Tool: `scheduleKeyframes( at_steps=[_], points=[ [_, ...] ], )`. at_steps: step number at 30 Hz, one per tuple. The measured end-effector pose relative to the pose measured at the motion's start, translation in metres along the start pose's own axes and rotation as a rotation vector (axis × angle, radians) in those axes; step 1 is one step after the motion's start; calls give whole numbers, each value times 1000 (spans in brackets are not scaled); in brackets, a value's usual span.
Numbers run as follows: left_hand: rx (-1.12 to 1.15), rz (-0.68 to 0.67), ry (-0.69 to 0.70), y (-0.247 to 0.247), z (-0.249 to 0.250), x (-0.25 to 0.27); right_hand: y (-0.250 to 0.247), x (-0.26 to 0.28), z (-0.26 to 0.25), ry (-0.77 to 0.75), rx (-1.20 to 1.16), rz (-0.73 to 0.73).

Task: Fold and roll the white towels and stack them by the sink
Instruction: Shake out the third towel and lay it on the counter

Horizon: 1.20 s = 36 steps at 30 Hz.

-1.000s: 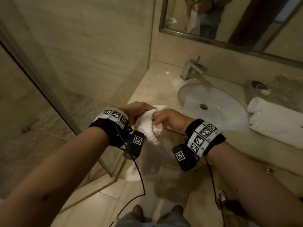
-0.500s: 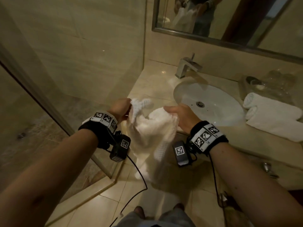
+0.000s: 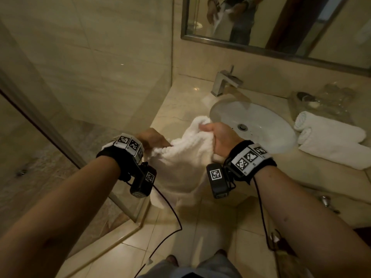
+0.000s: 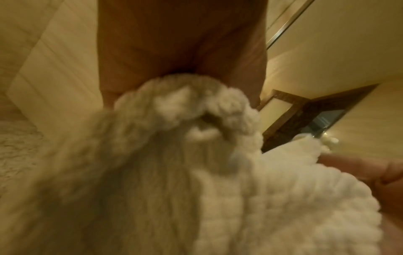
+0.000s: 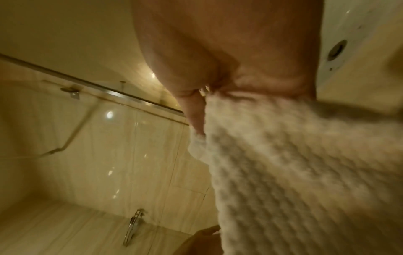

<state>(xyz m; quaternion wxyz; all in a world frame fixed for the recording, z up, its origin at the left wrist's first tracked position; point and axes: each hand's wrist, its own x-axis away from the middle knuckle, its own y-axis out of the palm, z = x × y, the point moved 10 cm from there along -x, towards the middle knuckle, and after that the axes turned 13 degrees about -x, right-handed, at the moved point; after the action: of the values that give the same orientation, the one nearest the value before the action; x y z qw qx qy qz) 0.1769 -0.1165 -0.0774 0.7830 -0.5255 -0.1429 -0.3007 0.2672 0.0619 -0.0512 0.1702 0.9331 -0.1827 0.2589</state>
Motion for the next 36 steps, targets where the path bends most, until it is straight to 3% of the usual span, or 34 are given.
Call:
scheduleKeyframes(
  at_steps=[4,8,14,16,18,21,23,30,36],
  points=[
    [229,22,33,-3,-1,-7,10,-1,-6,-49,-85,22],
    [-51,166,209,-26,5,-8,14,-5,6,-65,-136,26],
    [-181,165,313,-20,0,0,20,-9,-2,-71,-177,33],
    [-120,67,316,-12,-5,0,12,-13,-14,-123,-170,79],
    [-244,-17,306,-5,-10,-1,5,-15,-19,-143,-180,117],
    [-633,-11,222,-5,-25,-4,-1,-17,-15,-134,-190,162],
    [-685,-35,160,-2,-38,-11,-3,-20,-11,-125,-186,174],
    [-696,316,167,-34,-33,-35,-26,-34,-12,-159,-75,282],
    [-469,449,62,-77,-36,-39,-62,-62,-19,-289,234,347]
  ],
)
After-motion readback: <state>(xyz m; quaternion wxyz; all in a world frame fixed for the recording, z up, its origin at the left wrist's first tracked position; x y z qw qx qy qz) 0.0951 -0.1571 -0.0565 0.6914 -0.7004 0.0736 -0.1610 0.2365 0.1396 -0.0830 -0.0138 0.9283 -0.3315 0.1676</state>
